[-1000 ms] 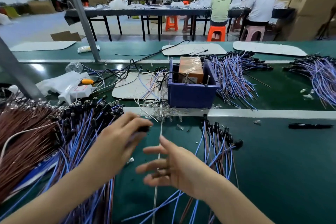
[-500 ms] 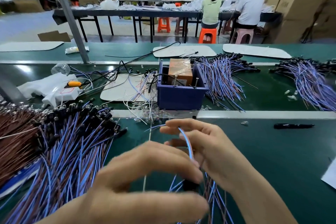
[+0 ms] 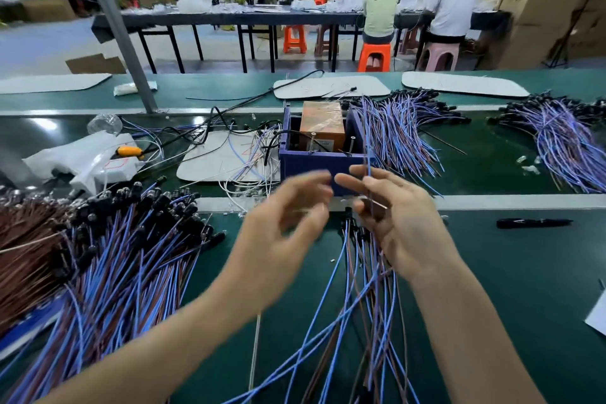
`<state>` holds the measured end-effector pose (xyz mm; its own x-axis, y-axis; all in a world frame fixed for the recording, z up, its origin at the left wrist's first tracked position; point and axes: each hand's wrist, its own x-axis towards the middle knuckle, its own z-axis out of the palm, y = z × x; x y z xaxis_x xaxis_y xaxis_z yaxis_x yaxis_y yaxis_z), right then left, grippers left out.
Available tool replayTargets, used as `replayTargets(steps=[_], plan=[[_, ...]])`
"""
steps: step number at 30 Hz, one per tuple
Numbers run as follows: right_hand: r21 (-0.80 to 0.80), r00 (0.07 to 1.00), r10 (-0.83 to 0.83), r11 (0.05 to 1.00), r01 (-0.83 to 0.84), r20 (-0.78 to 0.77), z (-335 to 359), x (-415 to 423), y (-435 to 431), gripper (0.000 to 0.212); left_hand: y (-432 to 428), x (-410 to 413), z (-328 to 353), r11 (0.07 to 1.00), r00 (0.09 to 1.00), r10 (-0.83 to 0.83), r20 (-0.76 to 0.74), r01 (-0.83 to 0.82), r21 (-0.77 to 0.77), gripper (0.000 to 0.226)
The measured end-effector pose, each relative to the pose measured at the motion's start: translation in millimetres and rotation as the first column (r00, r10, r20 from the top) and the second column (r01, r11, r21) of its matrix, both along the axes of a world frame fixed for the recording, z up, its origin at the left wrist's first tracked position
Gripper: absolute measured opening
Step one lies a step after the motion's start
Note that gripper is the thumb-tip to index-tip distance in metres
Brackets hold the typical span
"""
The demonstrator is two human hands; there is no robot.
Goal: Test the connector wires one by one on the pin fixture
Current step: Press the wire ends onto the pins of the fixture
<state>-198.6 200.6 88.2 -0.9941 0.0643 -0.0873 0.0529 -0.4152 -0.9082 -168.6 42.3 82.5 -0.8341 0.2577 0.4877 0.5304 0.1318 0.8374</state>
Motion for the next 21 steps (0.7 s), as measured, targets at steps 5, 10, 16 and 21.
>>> replayTargets(steps=[5,10,16,21], plan=[[0.197,0.996,0.064,0.979,-0.051,-0.061,9,-21,-16,0.027,34,-73,13,0.933,0.922,-0.04,0.386,-0.103,0.344,0.017],[0.471,0.997,0.076,0.879,-0.071,0.01,2,-47,1,0.013,50,-99,0,0.897,0.918,0.043,0.395,-0.209,0.389,0.017],[0.488,0.96,-0.239,0.827,0.279,-0.144,-9,-73,18,0.022,63,-107,-23,0.887,0.855,-0.011,0.518,-0.231,0.4,0.013],[0.496,0.953,-0.267,0.813,0.303,-0.145,-26,-80,12,0.021,70,-112,-38,0.932,0.859,0.042,0.51,-0.217,0.29,0.01]])
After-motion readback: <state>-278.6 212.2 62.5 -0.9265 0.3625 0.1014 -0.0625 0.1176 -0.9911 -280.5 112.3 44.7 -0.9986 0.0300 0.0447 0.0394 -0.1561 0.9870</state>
